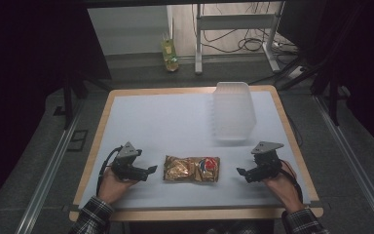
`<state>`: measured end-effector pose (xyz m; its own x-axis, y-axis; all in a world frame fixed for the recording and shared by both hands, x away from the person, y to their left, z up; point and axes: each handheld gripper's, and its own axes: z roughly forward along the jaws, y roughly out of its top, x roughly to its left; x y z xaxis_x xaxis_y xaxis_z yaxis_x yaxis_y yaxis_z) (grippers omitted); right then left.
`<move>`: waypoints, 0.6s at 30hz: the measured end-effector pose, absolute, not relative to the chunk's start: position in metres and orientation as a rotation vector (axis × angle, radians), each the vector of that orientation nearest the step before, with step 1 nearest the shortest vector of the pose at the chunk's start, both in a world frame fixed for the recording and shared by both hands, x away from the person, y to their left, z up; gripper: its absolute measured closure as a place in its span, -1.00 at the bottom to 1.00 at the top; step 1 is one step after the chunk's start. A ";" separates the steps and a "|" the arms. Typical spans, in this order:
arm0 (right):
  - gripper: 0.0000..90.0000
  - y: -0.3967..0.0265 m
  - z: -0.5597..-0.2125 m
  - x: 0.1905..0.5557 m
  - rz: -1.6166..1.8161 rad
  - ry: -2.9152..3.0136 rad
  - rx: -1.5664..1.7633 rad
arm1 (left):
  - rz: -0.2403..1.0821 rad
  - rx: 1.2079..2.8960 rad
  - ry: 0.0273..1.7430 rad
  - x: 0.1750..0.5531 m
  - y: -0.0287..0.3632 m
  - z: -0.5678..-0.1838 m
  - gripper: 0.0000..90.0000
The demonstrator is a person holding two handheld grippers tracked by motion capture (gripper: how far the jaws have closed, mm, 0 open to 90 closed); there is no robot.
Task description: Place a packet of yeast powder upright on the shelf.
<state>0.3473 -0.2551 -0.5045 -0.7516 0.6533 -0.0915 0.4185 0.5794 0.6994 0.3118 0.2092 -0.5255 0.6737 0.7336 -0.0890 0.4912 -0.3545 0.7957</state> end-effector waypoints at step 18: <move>-0.98 -0.255 -0.503 0.347 0.938 2.461 0.862 | 0.330 2.016 0.844 0.307 0.200 -0.516 0.21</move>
